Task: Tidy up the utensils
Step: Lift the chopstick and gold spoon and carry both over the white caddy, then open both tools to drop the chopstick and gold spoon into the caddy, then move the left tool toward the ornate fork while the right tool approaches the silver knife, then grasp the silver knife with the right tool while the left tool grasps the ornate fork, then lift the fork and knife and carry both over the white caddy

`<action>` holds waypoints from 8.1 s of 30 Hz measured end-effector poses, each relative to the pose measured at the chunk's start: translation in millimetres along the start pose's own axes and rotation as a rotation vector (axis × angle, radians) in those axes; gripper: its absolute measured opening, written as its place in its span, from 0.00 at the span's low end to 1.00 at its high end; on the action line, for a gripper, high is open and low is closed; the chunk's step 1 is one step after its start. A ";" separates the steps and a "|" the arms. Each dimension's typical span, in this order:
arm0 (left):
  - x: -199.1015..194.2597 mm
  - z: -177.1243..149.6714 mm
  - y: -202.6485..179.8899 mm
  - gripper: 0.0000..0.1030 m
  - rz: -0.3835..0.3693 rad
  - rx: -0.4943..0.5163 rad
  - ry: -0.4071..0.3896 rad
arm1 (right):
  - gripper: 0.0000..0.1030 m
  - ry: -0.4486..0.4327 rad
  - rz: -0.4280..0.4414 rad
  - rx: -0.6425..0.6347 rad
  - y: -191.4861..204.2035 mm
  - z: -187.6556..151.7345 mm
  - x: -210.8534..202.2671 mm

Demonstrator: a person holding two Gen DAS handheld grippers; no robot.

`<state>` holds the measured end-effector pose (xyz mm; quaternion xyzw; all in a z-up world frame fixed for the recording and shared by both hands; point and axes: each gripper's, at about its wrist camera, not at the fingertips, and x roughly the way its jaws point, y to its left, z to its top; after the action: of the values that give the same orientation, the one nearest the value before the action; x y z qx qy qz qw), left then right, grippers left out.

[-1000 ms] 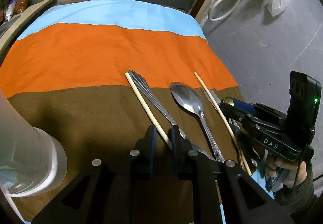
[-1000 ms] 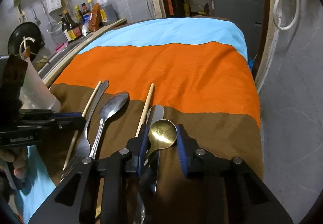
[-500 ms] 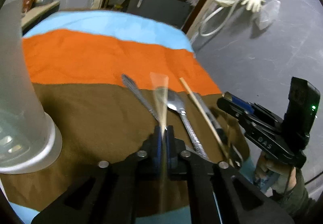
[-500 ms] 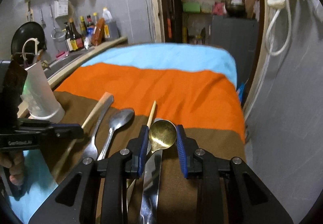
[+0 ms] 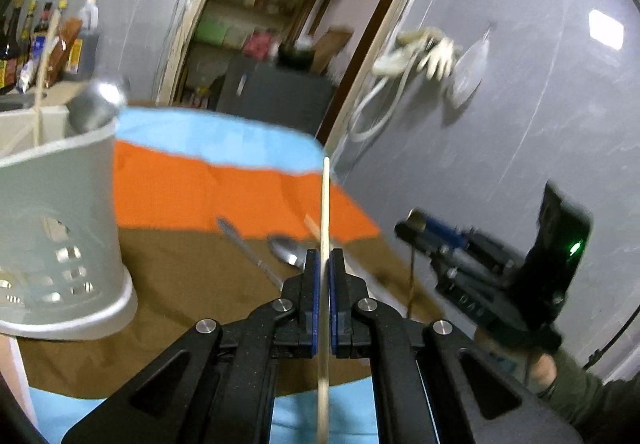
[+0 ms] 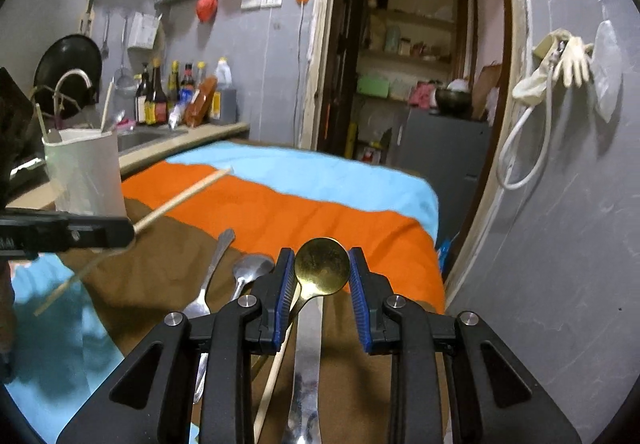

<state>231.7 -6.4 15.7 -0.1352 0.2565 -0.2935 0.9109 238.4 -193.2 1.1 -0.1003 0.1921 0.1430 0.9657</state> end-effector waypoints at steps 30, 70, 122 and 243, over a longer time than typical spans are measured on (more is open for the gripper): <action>-175.4 64.7 125.7 0.02 0.166 -0.181 -0.582 | 0.24 -0.533 0.190 -0.080 118.6 125.2 -24.0; -149.4 40.1 185.8 0.02 0.373 -0.089 -0.735 | 0.24 -0.526 0.141 -0.169 184.3 93.0 54.6; -180.8 26.4 133.2 0.67 0.409 -0.040 -0.572 | 0.75 -0.525 0.178 -0.117 164.0 96.1 3.7; 96.7 -6.3 34.5 0.05 0.191 0.164 0.437 | 0.17 0.417 0.207 0.046 -33.0 -1.1 85.7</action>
<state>311.6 -38.1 -40.8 0.0308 0.4344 -0.2481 0.8654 324.3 -204.1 -29.6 -0.0855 0.3998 0.2131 0.8874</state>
